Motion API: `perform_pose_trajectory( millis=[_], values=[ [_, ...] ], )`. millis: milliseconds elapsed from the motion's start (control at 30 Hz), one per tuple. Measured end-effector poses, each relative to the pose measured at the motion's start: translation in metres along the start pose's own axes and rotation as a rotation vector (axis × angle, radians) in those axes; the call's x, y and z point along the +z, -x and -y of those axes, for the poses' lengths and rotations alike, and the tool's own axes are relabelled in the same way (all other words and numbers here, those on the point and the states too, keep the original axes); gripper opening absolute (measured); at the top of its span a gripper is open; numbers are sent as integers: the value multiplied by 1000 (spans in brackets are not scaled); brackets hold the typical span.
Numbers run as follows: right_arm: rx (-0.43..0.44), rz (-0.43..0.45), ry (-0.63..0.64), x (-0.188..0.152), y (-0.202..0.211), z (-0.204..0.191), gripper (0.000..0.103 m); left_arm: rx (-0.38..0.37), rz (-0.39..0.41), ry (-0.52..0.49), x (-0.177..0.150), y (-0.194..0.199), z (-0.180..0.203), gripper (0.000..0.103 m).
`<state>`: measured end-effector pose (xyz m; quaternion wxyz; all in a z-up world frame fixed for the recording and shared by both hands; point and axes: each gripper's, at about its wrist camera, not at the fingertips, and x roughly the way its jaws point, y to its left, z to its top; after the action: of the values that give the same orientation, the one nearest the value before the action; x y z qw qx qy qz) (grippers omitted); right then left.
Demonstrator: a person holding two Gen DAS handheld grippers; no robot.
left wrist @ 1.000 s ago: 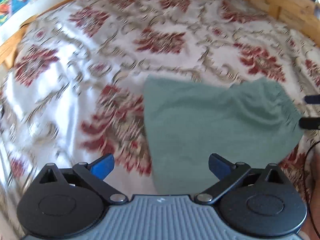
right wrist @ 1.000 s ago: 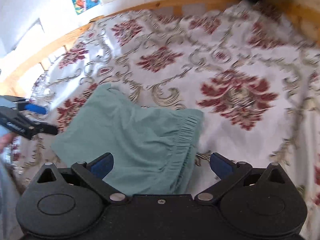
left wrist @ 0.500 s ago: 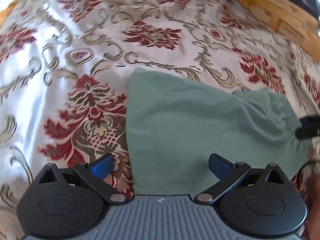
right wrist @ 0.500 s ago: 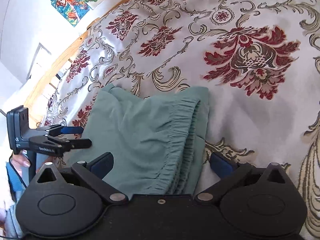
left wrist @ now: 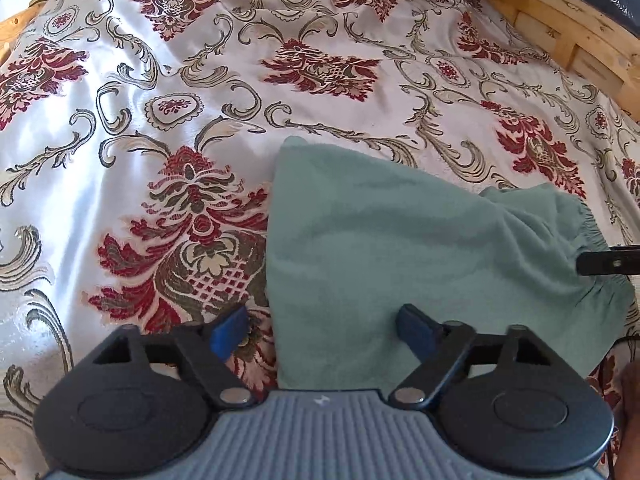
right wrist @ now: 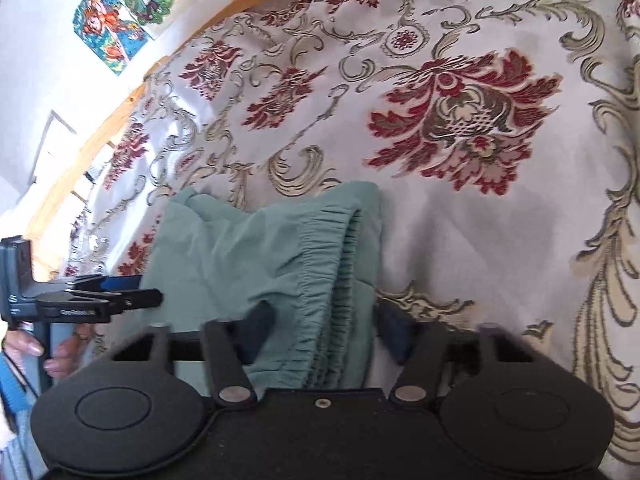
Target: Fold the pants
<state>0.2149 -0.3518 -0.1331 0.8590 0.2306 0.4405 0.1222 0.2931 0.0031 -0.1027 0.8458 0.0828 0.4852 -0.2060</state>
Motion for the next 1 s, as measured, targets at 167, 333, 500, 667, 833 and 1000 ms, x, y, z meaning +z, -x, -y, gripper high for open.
perform_pose_trajectory(
  millis=[167,333,500,667,833,1000],
  values=[
    [-41,10,41,-3,-1,-10,36,-12,20,-87,-3,3,11,59],
    [-44,29,30,-5,1,-11,30,-12,23,-88,-3,6,12,46],
    [-96,50,113,-8,2,-26,28,14,31,-117,-4,9,18,36],
    [-157,86,229,-16,5,-44,24,39,45,-147,-5,12,27,26],
    [-187,120,293,-19,9,-54,23,23,53,-114,-4,18,24,21],
    [-225,158,385,-24,15,-67,23,29,82,-107,-5,29,28,18]
  ],
)
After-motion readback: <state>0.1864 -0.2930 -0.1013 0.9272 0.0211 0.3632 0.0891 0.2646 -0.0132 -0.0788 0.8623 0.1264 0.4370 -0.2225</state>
